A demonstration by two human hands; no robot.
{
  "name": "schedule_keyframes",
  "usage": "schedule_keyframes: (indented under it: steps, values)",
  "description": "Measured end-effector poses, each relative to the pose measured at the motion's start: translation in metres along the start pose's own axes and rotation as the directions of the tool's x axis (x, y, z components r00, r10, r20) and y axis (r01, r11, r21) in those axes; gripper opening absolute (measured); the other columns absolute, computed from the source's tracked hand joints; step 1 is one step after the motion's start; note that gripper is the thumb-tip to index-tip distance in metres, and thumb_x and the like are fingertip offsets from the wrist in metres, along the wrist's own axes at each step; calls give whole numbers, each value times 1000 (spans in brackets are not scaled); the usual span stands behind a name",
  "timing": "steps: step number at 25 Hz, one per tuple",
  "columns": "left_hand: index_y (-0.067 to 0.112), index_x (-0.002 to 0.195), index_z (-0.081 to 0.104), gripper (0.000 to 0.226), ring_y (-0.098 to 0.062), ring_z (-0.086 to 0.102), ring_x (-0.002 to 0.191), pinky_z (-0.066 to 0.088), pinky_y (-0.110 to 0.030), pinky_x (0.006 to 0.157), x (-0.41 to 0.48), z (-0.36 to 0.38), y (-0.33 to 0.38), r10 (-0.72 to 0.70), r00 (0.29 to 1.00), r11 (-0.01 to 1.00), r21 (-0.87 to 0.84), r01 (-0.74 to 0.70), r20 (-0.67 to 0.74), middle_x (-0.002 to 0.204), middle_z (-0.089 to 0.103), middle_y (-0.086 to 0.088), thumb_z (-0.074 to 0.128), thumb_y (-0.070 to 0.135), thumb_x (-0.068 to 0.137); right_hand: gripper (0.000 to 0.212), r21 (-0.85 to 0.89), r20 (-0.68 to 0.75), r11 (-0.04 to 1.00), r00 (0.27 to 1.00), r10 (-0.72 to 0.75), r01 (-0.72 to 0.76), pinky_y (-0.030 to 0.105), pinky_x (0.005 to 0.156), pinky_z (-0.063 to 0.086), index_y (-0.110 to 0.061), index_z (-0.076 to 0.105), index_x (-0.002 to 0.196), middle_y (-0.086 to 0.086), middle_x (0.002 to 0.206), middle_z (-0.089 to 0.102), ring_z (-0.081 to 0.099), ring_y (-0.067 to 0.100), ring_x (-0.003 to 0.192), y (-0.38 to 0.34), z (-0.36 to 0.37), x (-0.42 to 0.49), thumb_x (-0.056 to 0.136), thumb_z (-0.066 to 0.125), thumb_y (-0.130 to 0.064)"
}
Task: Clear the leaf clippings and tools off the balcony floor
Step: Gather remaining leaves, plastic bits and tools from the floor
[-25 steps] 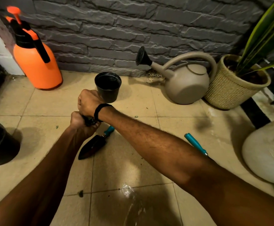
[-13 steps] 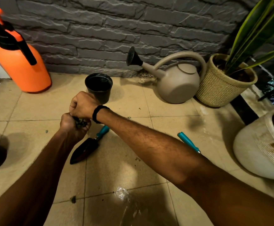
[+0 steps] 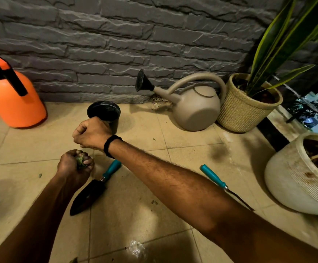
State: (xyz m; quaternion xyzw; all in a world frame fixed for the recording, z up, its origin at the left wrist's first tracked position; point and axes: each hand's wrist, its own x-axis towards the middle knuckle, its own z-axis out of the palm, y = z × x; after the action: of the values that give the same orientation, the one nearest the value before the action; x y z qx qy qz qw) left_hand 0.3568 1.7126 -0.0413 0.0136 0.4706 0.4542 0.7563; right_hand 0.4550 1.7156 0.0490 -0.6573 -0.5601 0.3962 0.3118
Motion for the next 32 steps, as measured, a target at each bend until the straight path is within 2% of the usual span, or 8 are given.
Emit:
schedule_keyframes:
  steps: [4,10,13,15,17,20,25,32]
  values:
    - [20,70,38,32,-8,30,46,28,-17,47,-5,4,-1,9,1000,1000,4,-9,7,56,38,4,33,19,101,6,48,-8,999,1000,10,-9,21,49,51,-6,73,77,10,76,74,73,22,72,1,-2,3,77,71,0]
    - [20,66,37,31,-9,29,43,28,-17,39,-7,6,1,-22,999,1000,-5,22,40,60,34,5,34,18,97,11,369,107,913,984,142,-172,31,69,59,4,69,89,5,72,64,62,14,66,7,-19,16,80,68,10]
    - [20,70,41,31,-8,35,43,30,-17,39,-13,6,1,-64,994,998,28,62,85,59,39,5,35,24,100,14,376,42,900,975,220,-219,33,75,60,0,69,80,8,75,65,64,18,74,28,-55,25,81,64,13]
    - [19,72,44,32,-9,39,46,33,-17,39,-16,6,3,-78,993,996,52,74,92,61,43,4,36,28,101,21,253,-77,936,959,273,-246,39,77,60,-7,68,71,11,80,69,68,23,81,56,-79,33,79,65,12]
    - [19,73,47,32,-8,42,50,36,-17,40,-18,6,4,-96,991,995,51,92,96,65,46,3,37,31,101,15,-97,-193,952,944,268,-290,39,84,59,-12,71,72,9,90,74,68,20,89,91,-94,36,79,67,1]
    - [18,76,49,31,-8,45,54,38,-17,43,-19,6,2,-106,990,993,55,101,98,68,49,2,39,33,101,15,-492,-160,822,958,238,-287,32,93,53,-12,77,93,3,103,74,65,19,101,139,-96,28,84,65,-10]
    - [17,79,52,30,-9,48,56,41,-18,47,-9,7,-7,-133,989,990,64,128,70,68,53,1,41,34,101,34,-644,33,756,982,185,-120,28,101,45,-12,67,122,5,124,64,59,20,113,180,-84,12,89,68,-16]
    - [15,81,54,29,-12,51,57,42,-20,53,1,5,-15,-124,992,990,66,122,28,67,55,-1,42,32,101,27,-743,-13,669,999,-53,26,33,92,48,-12,72,110,10,109,63,59,28,104,206,-72,8,90,54,-9]
